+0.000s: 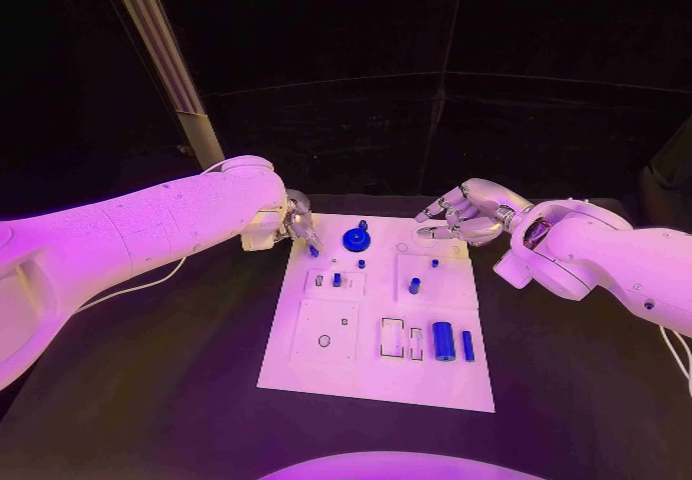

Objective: Assemble the parts on the task board

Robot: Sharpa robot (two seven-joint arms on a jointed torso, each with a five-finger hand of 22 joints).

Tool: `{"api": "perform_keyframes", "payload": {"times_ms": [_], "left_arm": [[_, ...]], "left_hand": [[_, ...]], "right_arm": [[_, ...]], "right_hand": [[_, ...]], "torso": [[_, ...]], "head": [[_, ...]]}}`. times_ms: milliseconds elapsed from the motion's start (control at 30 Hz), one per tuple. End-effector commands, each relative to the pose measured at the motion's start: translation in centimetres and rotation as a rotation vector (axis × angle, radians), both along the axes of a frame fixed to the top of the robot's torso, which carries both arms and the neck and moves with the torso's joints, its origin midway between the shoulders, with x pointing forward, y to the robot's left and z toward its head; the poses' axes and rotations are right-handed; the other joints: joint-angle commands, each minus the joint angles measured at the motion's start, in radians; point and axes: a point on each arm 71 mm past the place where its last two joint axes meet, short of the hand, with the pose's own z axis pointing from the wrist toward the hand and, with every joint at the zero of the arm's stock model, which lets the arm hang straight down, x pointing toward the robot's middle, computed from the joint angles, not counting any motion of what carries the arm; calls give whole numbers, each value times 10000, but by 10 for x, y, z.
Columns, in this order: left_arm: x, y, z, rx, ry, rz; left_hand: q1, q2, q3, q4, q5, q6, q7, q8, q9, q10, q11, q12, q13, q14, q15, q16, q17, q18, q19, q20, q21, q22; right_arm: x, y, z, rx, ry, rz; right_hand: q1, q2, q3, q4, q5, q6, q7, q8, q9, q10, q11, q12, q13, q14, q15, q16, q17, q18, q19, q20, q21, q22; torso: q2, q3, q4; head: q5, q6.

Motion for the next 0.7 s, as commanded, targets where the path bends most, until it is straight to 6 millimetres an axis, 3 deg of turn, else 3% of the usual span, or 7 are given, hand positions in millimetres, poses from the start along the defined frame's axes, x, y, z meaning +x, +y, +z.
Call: {"api": "perform_keyframes", "payload": {"times_ms": [33,467,700], "left_arm": [[-2,-2,5,-596,-631,0],[-37,-1,13,-1337,-1817,-442],[-57,1,7,-1331,-1964,-553]], "left_hand": [[169,262,1092,-1177,78,99,10,65,348,500,-7,63,1899,921,17,43,2152,-60,65,2,5,563],[106,224,1244,-1409,148,178,5,119,473,532,-9,95,1908,931,5,71,2190,-86,151,7,87,686],[71,218,1276,-1453,163,210,1,137,508,542,-11,95,1909,932,-10,72,2190,-88,164,-1,100,704]], "right_arm": [[0,0,1,48,-33,90],[1,-3,1,32,-42,36],[1,-3,1,20,-35,25]], "right_hand": [[-90,17,71,-4,38,-7,8,17,5,-63,-27,-50,-5,137,-7,-35,16,155,-70,21,-63,-9],[-90,17,71,-4,38,-7,8,17,5,-63,-27,-50,-5,137,-7,-35,16,155,-70,21,-63,-9],[-90,17,71,-4,38,-7,8,17,5,-63,-27,-50,-5,137,-7,-35,16,155,-70,21,-63,-9]], "torso": [[-6,-1,13],[-20,-2,23],[-18,-16,66]], "head": [[5,-4],[74,3],[89,-25]]}}
